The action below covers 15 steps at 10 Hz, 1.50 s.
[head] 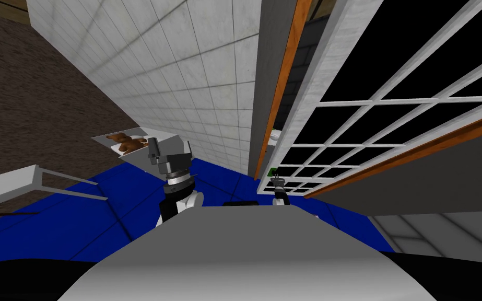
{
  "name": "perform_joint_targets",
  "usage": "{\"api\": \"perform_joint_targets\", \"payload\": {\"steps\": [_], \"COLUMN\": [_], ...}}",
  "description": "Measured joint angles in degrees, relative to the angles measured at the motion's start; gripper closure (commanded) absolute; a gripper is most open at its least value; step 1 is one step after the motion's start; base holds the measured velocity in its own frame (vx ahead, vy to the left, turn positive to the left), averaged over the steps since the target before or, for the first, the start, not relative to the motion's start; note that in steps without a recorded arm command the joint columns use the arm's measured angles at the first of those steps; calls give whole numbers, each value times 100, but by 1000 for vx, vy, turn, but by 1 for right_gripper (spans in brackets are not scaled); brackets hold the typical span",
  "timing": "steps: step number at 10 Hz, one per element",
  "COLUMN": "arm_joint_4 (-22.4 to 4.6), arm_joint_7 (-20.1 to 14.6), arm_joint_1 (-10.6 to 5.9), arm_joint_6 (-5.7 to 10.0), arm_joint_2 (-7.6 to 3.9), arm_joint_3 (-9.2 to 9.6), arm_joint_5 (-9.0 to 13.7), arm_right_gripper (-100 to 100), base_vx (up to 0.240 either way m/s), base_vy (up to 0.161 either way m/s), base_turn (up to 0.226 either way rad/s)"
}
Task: Pull the door open
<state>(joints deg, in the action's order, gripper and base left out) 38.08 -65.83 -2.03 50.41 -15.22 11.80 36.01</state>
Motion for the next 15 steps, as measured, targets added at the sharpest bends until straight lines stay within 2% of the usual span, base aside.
{"api": "perform_joint_targets", "payload": {"steps": [1,2,3,4,5,7,9,10,11,12,13,14,15], "arm_joint_4": [-60,-3,345,151,163,40,247,171,6,117,362,395,315], "arm_joint_7": [-146,-171,-49,-85,-209,-566,-754,-892,-1067,-1103,-1099,-1148,-1192], "arm_joint_1": [-28,5,182,64,97,-5,138,89,9,71,171,176,134], "arm_joint_6": [26,10,-144,-101,-53,-10,-74,-58,37,10,-132,-171,-134], "arm_joint_2": [6,24,30,28,17,30,-5,6,28,30,8,-3,12], "arm_joint_3": [32,34,-6,18,41,103,143,170,214,208,187,195,206], "arm_joint_5": [29,42,73,57,93,215,285,323,346,378,443,463,461], "arm_right_gripper": [-100,-100,-100,-100,-100,-100,-100,-100,-100,-100,-100,-100,-100], "base_vx": [-16,0,15,-23,-55,-56,-33,-34,-21,-26,-23,-8,5], "base_vy": [-10,0,1,-1,-12,-24,-14,-19,-4,-8,-7,-3,-25], "base_turn": [-14,0,-11,47,79,32,39,13,20,44,8,-10,-44]}}
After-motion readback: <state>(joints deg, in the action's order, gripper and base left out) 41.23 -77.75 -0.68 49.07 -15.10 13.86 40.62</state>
